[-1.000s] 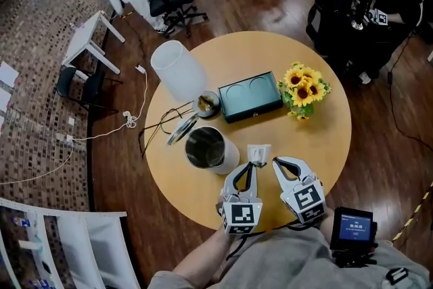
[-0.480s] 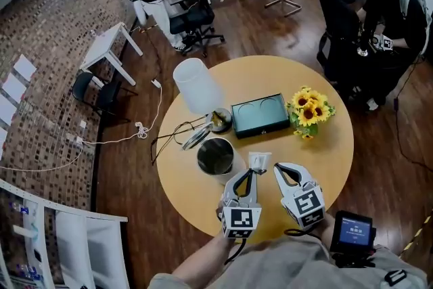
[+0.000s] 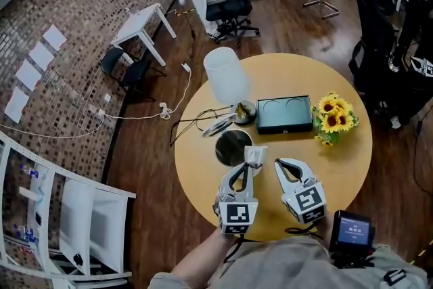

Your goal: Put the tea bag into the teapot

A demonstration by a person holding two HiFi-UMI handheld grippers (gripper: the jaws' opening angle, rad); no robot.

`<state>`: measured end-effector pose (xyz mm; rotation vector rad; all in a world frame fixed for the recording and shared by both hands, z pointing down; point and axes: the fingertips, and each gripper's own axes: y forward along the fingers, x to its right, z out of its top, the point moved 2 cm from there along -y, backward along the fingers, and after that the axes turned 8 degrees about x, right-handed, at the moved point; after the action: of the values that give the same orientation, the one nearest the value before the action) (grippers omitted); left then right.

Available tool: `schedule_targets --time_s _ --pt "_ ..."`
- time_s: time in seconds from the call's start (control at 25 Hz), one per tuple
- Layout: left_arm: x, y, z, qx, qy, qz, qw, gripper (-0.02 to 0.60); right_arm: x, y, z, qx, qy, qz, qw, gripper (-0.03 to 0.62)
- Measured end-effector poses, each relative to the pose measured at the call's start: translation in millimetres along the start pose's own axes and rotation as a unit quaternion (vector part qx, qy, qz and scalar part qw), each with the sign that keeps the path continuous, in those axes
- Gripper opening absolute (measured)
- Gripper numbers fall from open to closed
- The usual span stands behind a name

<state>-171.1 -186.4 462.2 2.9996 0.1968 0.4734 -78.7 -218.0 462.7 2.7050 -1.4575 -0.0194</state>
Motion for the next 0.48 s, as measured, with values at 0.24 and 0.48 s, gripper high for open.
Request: schedule_targets --time_s 0.24,0.48 --pt "-37.4 0.8 -14.7 -0.001 -0.001 0.017 0.9998 0.008 -10.6 26.6 -3.6 -0.001 -0.004 0.005 1.000 0.008" --pt "-73.0 5.6 -34.7 0.005 -0.004 -0.019 0.9998 0.006 -28.5 54.3 -5.3 -0.007 -0.010 -0.034 0.999 0.008"
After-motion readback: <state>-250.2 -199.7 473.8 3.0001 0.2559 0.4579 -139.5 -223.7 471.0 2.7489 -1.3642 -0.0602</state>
